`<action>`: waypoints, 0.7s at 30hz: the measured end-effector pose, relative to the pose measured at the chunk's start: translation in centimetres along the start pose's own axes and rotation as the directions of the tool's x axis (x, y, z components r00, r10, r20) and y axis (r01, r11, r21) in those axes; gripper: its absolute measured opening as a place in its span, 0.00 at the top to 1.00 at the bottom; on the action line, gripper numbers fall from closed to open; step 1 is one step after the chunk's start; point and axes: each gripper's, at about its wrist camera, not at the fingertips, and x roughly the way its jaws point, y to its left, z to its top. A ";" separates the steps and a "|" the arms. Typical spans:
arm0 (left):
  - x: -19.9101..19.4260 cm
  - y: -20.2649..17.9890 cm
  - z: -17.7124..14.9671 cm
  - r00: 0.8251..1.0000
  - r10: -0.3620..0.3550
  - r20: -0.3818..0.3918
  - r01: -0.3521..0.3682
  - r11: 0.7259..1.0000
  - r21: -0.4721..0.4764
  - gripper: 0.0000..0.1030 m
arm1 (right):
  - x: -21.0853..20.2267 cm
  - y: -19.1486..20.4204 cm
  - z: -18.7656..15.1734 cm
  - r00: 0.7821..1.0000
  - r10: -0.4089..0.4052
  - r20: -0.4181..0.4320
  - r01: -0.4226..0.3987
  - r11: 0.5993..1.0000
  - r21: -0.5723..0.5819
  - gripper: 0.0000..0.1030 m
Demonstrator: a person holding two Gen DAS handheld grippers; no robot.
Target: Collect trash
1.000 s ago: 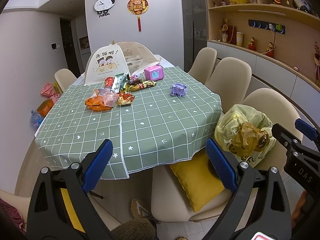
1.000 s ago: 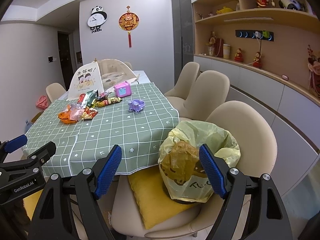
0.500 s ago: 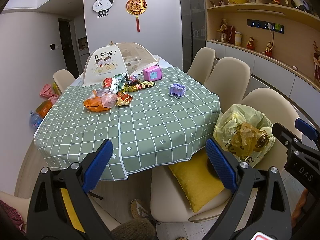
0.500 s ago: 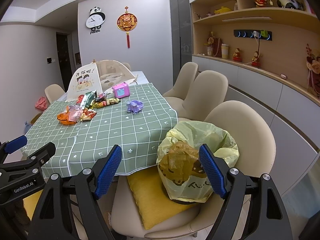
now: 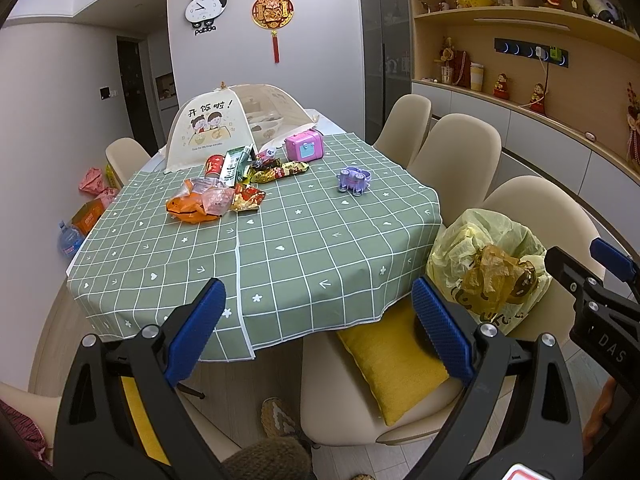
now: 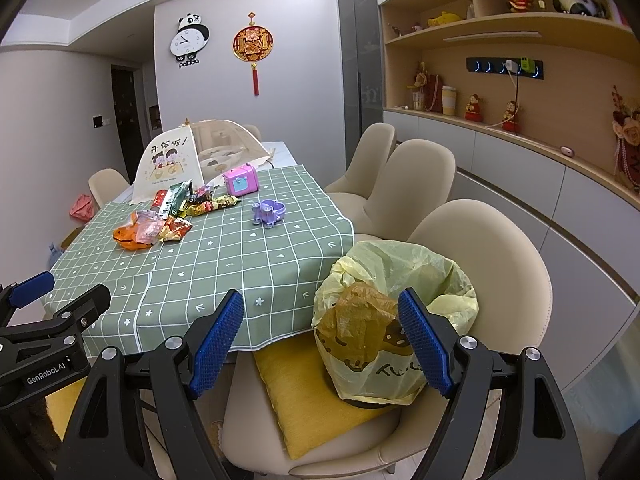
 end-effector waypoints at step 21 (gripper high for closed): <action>2.6 1.4 1.1 1.000 -0.010 -0.025 0.009 1.000 -0.026 0.13 | 2.0 0.4 1.1 1.000 -0.015 0.003 0.015 1.000 -0.010 0.26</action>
